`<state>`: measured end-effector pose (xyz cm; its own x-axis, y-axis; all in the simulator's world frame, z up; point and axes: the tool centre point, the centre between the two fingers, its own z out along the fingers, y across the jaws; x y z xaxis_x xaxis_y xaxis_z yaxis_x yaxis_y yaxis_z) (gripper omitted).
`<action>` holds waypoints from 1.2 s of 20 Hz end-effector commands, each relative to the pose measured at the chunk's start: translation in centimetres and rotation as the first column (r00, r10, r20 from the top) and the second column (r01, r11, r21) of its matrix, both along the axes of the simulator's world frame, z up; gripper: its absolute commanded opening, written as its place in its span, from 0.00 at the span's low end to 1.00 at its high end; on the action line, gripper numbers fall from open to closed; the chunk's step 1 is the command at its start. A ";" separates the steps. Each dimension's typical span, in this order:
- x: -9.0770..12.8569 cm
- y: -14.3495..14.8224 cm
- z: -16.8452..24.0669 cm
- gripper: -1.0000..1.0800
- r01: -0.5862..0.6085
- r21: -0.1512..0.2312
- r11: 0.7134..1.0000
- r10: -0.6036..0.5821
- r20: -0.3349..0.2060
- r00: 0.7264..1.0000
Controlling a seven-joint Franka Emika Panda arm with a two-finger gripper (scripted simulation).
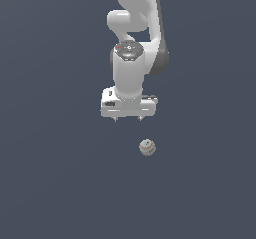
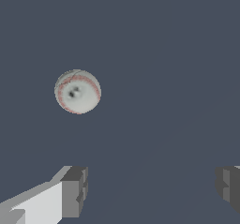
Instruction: Pick up the object and move it to a goal position.
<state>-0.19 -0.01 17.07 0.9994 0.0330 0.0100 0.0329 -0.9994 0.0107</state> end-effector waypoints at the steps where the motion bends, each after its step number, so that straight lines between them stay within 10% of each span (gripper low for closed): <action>1: 0.0 0.0 0.0 0.96 0.000 0.000 1.000 0.000 0.000 1.000; 24: -0.3 3.1 -1.7 0.96 0.039 -0.006 0.999 -0.039 -0.036 0.999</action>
<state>-0.62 3.02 15.50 0.9995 0.0143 -0.0268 0.0147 -0.9998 0.0159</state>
